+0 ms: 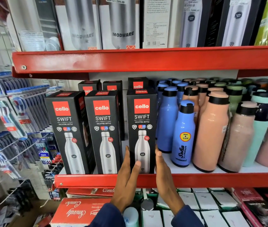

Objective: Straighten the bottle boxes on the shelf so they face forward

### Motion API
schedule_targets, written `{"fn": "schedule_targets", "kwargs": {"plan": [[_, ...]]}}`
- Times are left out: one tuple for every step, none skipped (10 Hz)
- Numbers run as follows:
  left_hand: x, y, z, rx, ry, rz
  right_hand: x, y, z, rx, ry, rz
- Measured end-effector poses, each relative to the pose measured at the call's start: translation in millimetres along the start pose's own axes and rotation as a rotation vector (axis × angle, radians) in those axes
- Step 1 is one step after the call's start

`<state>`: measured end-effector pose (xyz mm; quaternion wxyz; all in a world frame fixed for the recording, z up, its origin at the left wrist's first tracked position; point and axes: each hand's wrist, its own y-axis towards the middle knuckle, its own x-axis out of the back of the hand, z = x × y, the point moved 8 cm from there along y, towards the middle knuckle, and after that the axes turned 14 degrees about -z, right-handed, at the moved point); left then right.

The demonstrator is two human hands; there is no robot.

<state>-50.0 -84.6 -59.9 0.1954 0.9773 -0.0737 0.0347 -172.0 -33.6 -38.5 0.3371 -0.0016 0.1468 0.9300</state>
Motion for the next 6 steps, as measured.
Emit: {"fn": "schedule_targets", "kwargs": {"plan": [[2.0, -1.6, -2.9, 0.002, -0.005, 0.001, -1.5, -4.8, 0.7, -0.008, -0.013, 0.002], [2.5, -4.6, -7.2, -0.007, -0.003, 0.021, -1.9, -7.0, -1.4, -0.034, -0.017, -0.005], [3.9, -6.7, -8.5, -0.006, 0.004, 0.040, -2.1, -8.2, -0.1, -0.050, -0.009, -0.009], [6.5, -7.9, -8.8, -0.011, 0.021, 0.051, -3.3, -9.9, 0.3, -0.065, -0.018, -0.004], [13.7, -9.7, -11.6, -0.028, 0.016, 0.042, -0.6, -9.7, -1.8, -0.068, -0.001, -0.023], [19.5, -11.6, -25.2, -0.088, 0.003, 0.039, 8.3, -6.0, -3.6, -0.039, 0.002, -0.065]]}}
